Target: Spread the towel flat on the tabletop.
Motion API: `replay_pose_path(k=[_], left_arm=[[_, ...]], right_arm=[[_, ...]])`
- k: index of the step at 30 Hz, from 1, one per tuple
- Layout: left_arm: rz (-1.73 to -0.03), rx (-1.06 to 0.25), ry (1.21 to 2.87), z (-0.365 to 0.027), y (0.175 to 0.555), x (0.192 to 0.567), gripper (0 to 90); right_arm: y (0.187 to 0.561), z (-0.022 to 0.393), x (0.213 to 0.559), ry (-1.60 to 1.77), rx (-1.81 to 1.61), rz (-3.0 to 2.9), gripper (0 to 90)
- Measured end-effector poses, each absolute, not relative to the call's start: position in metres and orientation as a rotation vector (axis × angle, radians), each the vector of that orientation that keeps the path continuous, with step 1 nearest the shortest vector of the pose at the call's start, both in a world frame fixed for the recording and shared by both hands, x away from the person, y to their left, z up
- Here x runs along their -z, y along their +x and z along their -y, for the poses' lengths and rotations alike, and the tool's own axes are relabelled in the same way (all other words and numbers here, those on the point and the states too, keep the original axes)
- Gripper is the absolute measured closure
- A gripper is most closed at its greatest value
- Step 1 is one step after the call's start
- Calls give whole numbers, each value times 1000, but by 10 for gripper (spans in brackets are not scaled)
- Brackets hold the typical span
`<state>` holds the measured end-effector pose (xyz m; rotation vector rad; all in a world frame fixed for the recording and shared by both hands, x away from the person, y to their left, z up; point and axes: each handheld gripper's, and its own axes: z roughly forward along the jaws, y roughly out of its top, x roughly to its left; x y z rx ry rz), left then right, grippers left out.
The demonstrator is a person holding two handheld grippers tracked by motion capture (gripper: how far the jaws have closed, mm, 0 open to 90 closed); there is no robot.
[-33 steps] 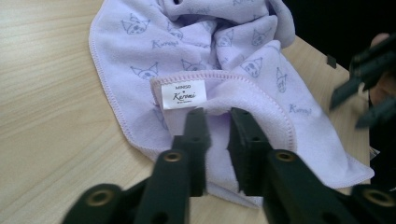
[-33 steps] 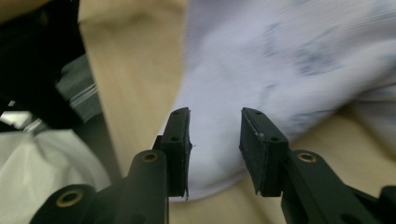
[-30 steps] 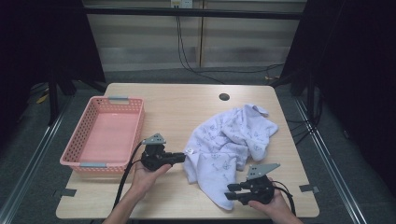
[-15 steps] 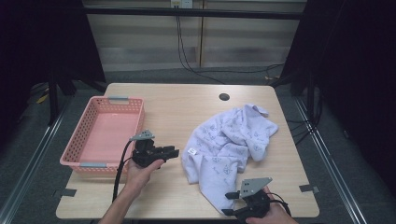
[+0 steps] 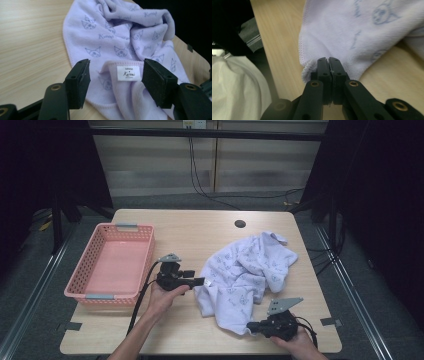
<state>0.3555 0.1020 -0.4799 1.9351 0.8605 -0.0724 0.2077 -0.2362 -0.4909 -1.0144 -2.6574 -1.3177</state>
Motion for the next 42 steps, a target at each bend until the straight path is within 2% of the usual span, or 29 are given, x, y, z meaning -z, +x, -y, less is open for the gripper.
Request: replay_pose_path(k=[3, 8, 9, 10, 12, 18, 27, 33, 42], left_arm=[[-860, 85, 1992, -90, 357, 488, 403], [-784, 160, 2055, -83, 355, 497, 728], [-778, 163, 2058, -83, 356, 498, 807], [-790, 133, 2055, -84, 355, 497, 848], [-797, 141, 1992, -91, 357, 490, 860], [-787, 57, 1873, -112, 357, 459, 866], [-763, -73, 1748, -133, 370, 388, 869], [-714, -152, 1676, -130, 374, 342, 868], [-634, -242, 1597, -126, 379, 269, 869]], right_arm=[[210, 246, 487, -1070, 1369, 2631, 885], [213, 260, 480, -1149, 1454, 2586, 885], [216, 263, 478, -1168, 1467, 2572, 885], [218, 266, 477, -1182, 1482, 2570, 886], [222, 272, 473, -1223, 1529, 2535, 886], [233, 295, 447, -1315, 1711, 2462, 889], [266, 315, 367, -1334, 1966, 2429, 892], [294, 321, 322, -1360, 2124, 2368, 892], [314, 332, 249, -1361, 2321, 2341, 893]])
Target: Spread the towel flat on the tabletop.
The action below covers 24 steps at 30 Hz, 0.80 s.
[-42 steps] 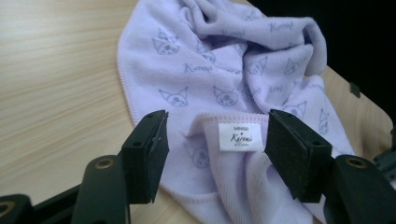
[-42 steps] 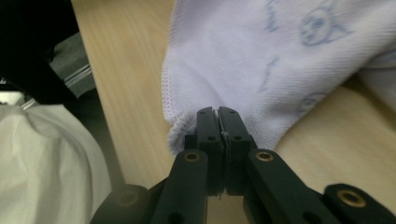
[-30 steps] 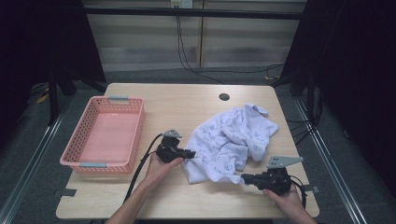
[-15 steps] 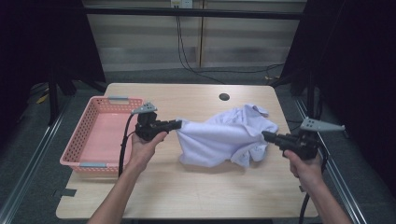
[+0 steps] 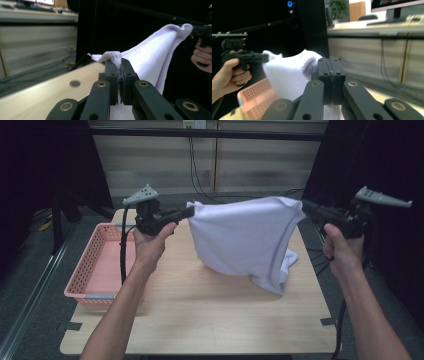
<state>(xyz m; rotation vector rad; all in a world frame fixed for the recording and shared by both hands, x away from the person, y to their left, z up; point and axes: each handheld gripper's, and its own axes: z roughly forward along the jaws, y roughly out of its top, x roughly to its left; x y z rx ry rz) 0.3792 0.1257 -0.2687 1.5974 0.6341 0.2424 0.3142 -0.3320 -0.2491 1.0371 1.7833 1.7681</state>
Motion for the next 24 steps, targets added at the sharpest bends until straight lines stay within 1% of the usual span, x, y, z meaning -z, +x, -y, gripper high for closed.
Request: replay_pose_path(k=[5, 8, 10, 12, 14, 18, 20, 22, 24], left_arm=[[-574, -292, 1565, -127, 372, 229, 869], [-531, -322, 1533, -131, 356, 206, 868], [-535, -313, 1536, -132, 345, 203, 868], [-539, -322, 1573, -134, 333, 213, 867], [-549, -277, 1601, -138, 319, 241, 867], [-574, -201, 1669, -147, 293, 305, 866], [-597, -132, 1697, -152, 275, 343, 864], [-626, -119, 1713, -157, 258, 369, 863], [-644, -62, 1710, -162, 239, 395, 860]], right_arm=[[321, 334, 201, 993, -1753, -1734, 893], [314, 334, 172, 929, -1801, -1678, 893], [306, 333, 164, 886, -1828, -1664, 893], [295, 332, 169, 860, -1847, -1681, 893], [284, 332, 191, 877, -1862, -1725, 893], [256, 329, 260, 932, -1809, -1867, 893], [237, 328, 301, 989, -1819, -1944, 893], [219, 325, 337, 1042, -1822, -2004, 893], [201, 320, 367, 1081, -1779, -2071, 893]])
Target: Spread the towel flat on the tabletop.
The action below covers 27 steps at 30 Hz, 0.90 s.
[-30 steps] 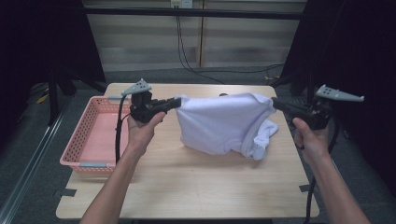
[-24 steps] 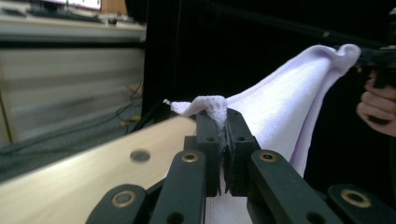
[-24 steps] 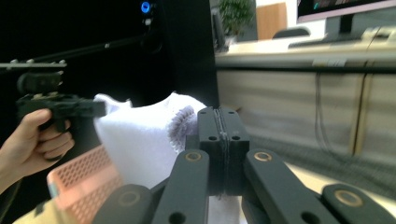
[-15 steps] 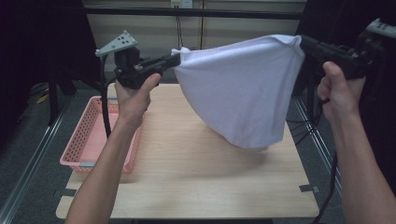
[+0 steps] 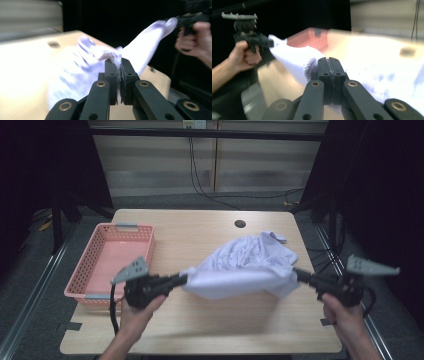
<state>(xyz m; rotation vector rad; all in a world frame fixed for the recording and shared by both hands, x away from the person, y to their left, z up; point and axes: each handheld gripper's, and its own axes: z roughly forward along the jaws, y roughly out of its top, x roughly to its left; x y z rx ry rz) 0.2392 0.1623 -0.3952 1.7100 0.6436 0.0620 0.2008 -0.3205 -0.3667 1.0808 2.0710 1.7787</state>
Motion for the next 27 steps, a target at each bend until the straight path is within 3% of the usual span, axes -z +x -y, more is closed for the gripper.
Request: replay_pose_path(k=[5, 9, 12, 16, 21, 24, 25, 27], left_arm=[[-689, 55, 1789, -175, 196, 438, 848], [-724, 76, 1856, -185, 176, 455, 812], [-766, 86, 1821, -191, 179, 454, 707], [-748, 41, 1853, -187, 194, 450, 635], [-758, 50, 1983, -161, 239, 464, 645], [-757, 101, 2050, -145, 257, 475, 675], [-760, 62, 2093, -139, 260, 480, 677], [-764, 61, 2132, -134, 263, 486, 630]], right_arm=[[155, 309, 406, 1044, -1567, -2235, 891], [128, 300, 424, 1005, -1592, -2379, 875], [121, 296, 439, 1023, -1599, -2462, 789], [132, 304, 444, 1077, -1673, -2406, 696], [161, 307, 449, 1135, -1579, -2350, 617], [181, 303, 453, 1149, -1539, -2353, 616], [189, 302, 456, 1161, -1529, -2359, 616], [207, 297, 463, 1166, -1481, -2372, 616]])
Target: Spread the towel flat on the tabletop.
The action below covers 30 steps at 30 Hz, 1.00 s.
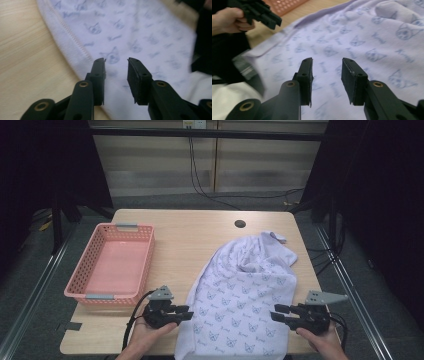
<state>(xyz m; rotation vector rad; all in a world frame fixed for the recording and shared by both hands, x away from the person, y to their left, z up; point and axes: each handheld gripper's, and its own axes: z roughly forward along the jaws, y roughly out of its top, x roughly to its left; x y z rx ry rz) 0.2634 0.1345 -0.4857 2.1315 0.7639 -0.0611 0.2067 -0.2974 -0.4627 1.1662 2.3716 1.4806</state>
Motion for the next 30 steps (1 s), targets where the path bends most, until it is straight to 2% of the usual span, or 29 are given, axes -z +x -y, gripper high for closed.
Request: replay_pose_path(k=[6, 8, 11, 12, 13, 21, 22, 25, 27, 30], left_arm=[[-739, 29, 2204, -127, 257, 496, 524], [-727, -43, 2228, -127, 256, 496, 595], [-730, -128, 2263, -126, 255, 494, 803], [-741, -116, 2259, -126, 256, 494, 864], [-749, -104, 2248, -127, 256, 494, 889], [-805, -32, 2104, -156, 253, 482, 897], [-812, -37, 2109, -159, 252, 481, 897], [-850, -49, 2118, -169, 251, 482, 897], [-859, -6, 2114, -176, 249, 483, 898], [-848, 36, 2129, -185, 240, 483, 899]], right_arm=[[226, 287, 484, 1191, -1317, -2453, 585], [224, 286, 487, 1172, -1281, -2465, 580], [224, 284, 488, 1165, -1241, -2460, 568], [225, 283, 490, 1163, -1226, -2469, 569], [225, 282, 491, 1161, -1208, -2478, 567], [226, 278, 498, 1163, -1119, -2516, 578], [225, 278, 498, 1160, -1120, -2514, 588], [224, 279, 497, 1170, -1083, -2497, 710], [225, 283, 497, 1184, -1073, -2509, 867], [221, 287, 496, 1196, -1091, -2549, 890]])
